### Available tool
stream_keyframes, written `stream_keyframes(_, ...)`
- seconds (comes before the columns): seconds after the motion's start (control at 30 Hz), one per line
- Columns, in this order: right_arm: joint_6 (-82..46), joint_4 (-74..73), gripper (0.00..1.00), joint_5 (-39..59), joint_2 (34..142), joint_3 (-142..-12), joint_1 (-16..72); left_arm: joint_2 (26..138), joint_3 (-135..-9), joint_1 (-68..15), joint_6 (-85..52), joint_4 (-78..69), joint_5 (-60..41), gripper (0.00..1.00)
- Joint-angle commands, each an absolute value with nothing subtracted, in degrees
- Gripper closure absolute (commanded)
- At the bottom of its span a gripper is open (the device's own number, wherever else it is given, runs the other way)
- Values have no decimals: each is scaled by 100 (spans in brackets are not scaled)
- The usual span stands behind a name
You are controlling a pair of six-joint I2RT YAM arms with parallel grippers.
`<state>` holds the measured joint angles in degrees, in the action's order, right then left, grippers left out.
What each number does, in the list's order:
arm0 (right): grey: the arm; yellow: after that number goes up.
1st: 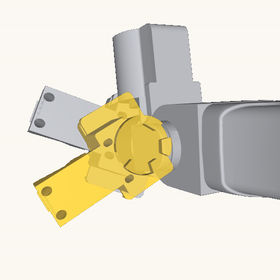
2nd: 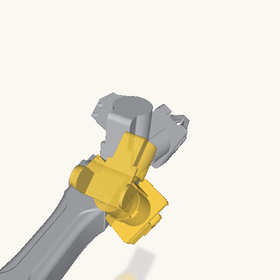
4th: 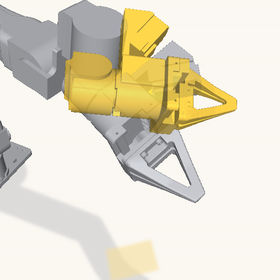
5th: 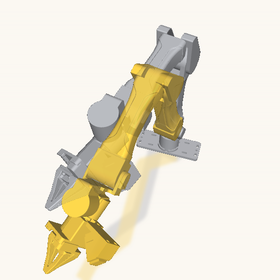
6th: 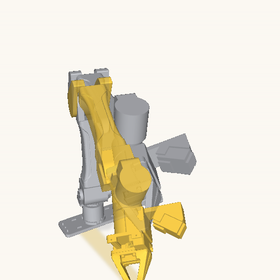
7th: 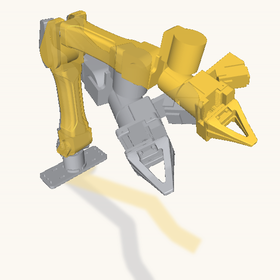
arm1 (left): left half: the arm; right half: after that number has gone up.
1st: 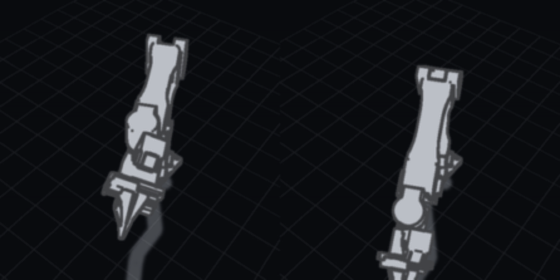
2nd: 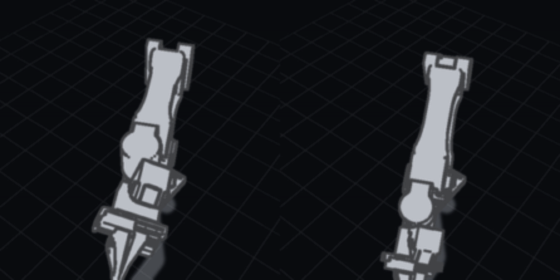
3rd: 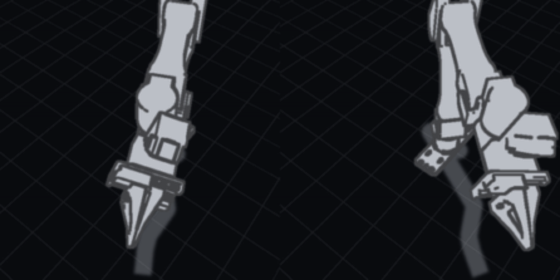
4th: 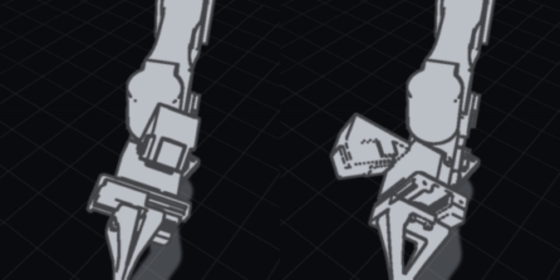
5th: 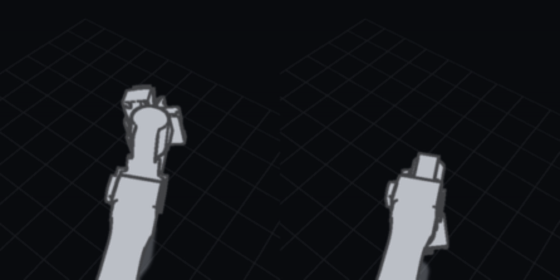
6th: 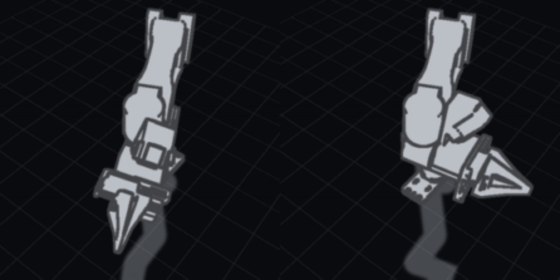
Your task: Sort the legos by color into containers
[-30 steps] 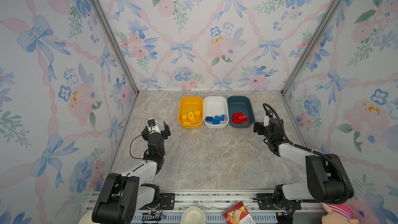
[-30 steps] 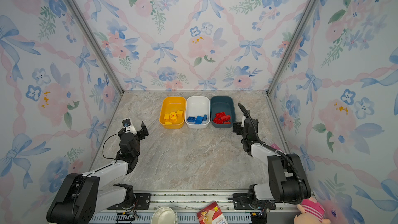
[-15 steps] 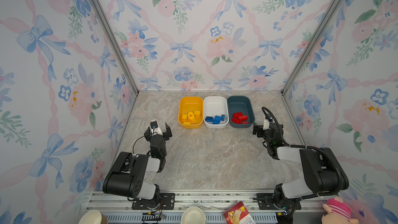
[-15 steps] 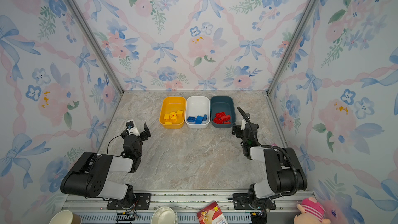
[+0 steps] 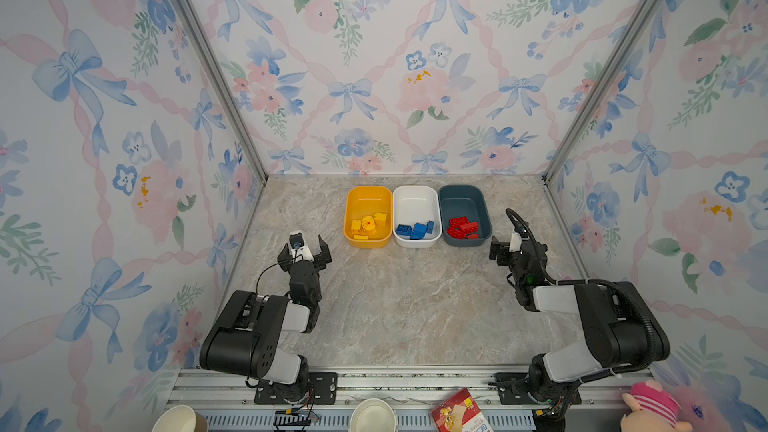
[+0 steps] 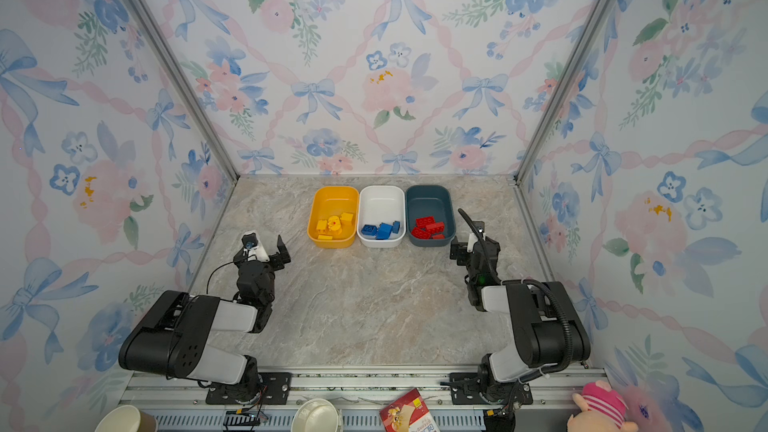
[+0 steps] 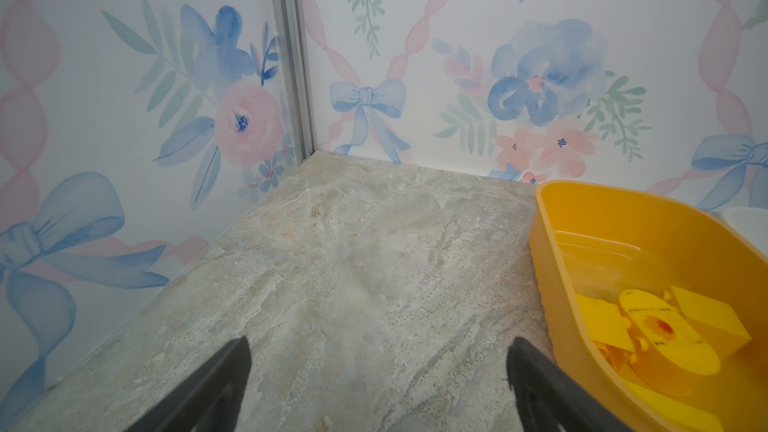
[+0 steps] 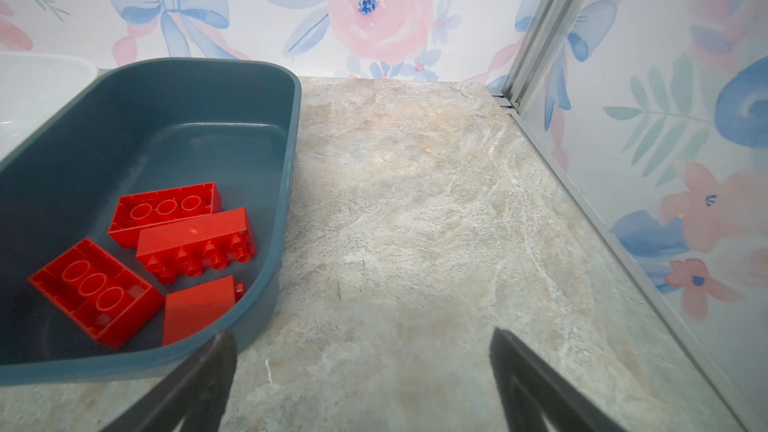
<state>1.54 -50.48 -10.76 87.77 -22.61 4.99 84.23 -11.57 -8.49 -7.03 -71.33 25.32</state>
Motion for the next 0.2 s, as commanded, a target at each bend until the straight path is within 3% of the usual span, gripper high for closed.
stream_keyframes(0.0,99,-5275,3,-1235,8855,-2191,532,8490,-1142,-867,-589,-7275,2606,2)
stream_keyframes(0.17,93,-5281,3,-1213,8851,-2181,520,8492,-1147,-872,-594,-7268,2606,2)
